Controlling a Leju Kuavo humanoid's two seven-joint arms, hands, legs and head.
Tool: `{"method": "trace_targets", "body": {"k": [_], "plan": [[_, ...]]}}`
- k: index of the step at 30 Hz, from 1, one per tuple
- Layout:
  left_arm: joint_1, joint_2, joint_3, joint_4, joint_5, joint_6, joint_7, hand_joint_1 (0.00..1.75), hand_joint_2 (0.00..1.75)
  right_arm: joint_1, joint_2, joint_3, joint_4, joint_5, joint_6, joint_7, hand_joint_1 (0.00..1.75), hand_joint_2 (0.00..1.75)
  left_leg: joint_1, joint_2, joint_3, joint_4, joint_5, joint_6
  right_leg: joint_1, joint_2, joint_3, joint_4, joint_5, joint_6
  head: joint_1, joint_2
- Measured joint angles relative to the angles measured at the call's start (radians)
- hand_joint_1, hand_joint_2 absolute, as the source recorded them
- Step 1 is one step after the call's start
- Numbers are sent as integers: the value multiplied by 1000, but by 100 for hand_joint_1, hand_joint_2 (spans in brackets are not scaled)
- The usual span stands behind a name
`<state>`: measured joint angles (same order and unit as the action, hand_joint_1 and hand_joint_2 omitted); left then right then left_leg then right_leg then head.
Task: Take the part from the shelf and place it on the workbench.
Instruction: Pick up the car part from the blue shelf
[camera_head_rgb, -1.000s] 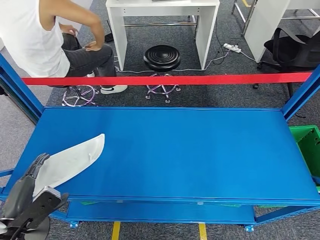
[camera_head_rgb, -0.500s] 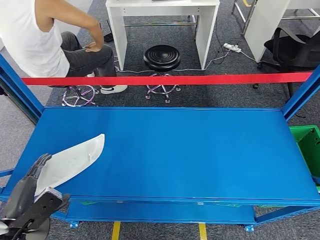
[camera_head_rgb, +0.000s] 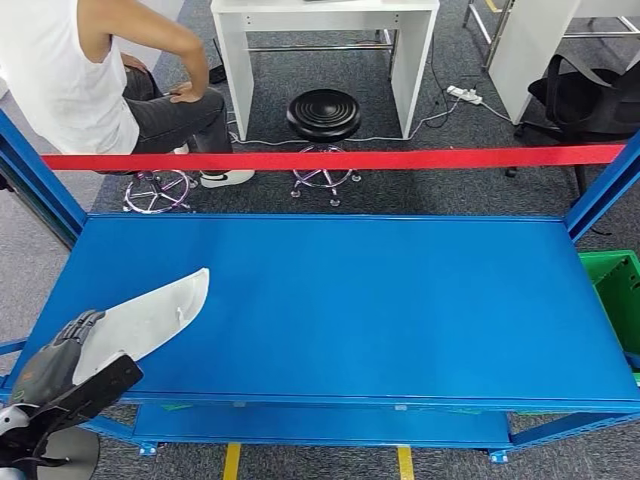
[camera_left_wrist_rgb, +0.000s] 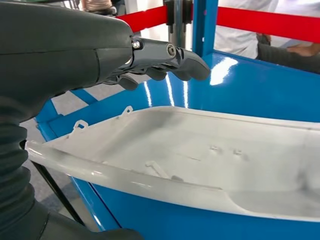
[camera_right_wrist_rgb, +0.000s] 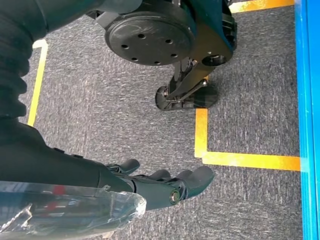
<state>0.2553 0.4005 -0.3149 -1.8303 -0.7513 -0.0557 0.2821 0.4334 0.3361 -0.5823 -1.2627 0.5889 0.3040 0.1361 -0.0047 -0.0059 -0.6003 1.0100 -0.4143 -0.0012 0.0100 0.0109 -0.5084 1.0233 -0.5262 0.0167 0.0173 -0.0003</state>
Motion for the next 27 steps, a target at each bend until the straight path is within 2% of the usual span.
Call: {"method": "trace_targets", "body": {"k": [12,27], "plan": [[-1,3,1,26,-16,28,27,0,175,-7,0,-16,0,22,18,-2,0,175,0,0,0,0,-1,1,0,0,0,-1,0,0,0,0],[-36,-2,-3,68,-54,35,-11,0,175,-13,0,-18,0,42,35,-6,0,175,0,0,0,0,-1,1,0,0,0,-1,0,0,0,0]]}}
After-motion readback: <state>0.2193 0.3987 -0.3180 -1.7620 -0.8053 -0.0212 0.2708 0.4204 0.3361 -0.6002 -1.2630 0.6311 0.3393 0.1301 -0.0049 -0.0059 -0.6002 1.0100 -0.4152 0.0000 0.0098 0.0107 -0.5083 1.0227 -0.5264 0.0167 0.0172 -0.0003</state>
